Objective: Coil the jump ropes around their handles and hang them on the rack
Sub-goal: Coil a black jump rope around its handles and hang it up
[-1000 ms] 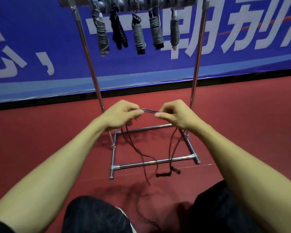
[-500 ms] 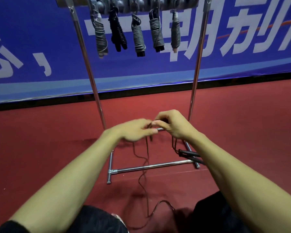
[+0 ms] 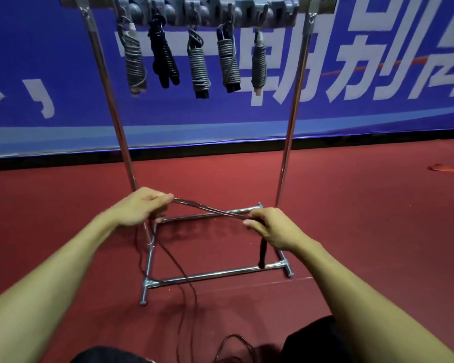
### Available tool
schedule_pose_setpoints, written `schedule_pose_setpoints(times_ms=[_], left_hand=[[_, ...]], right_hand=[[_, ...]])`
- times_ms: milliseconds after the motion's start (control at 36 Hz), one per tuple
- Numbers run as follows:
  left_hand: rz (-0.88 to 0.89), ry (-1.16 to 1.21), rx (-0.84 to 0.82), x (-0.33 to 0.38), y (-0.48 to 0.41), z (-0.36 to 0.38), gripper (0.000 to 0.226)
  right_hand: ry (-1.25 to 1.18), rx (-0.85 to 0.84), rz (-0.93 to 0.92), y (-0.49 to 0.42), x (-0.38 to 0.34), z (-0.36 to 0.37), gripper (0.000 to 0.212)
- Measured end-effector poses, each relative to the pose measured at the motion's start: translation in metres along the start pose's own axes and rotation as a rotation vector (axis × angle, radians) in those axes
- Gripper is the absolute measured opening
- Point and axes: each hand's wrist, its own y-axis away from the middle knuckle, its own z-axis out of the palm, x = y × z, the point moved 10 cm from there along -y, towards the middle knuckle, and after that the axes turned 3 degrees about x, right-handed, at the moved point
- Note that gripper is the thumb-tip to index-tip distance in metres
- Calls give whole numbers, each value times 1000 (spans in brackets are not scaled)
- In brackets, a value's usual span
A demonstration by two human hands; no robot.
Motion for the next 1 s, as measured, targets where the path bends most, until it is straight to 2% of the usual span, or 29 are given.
schedule_pose_setpoints(times_ms=[28, 83, 111, 139, 167, 194, 250, 333, 389, 444, 611, 694, 778, 861, 972, 1000], left_hand=[[-45, -150, -65, -12, 0, 4, 65], [-153, -431, -214, -36, 1, 21, 57], [-190, -513, -263, -43, 1, 30, 56], [-171, -517, -269, -40, 0, 40, 65], [-106, -465, -251, -28, -2, 51, 72], [-18, -391, -231, -11, -4, 62, 69], [95, -223, -247, 16, -6, 84, 46], [91, -178, -250, 26, -5, 105, 11], [112, -241, -186, 19, -6, 106, 21], [105, -203, -104, 6, -9, 102, 29], [52, 86, 158, -45, -16, 71, 32], [36, 202, 233, -66, -21, 64, 26], [-40, 428, 358, -97, -22, 55, 30], [-81, 449, 287, -113, -23, 61, 26], [-217, 327, 13, -127, -20, 93, 11], [-252, 335, -33, -128, -18, 100, 13]], right_hand=[[10, 11, -4, -2, -4, 0, 30], [-1, 42, -18, -7, -15, 0, 27], [-4, 49, -38, -10, -23, 2, 28], [3, 40, -60, -13, -31, 6, 29], [10, 15, -79, -16, -39, 11, 29], [27, -15, -94, -18, -46, 16, 27], [35, -60, -120, -23, -53, 24, 23], [-28, -98, -117, -28, -45, 30, 19], [-77, -105, -88, -32, -32, 33, 19], [-183, -139, -46, -35, -21, 44, 25], [-399, -261, 64, -46, 5, 86, 21], [-406, -318, 74, -50, 14, 104, 14], [-398, -368, 74, -48, 26, 120, 9], [-436, -332, 97, -44, 38, 130, 2], [-283, -240, 55, -53, 47, 132, 11], [-237, -237, 26, -55, 45, 131, 17]])
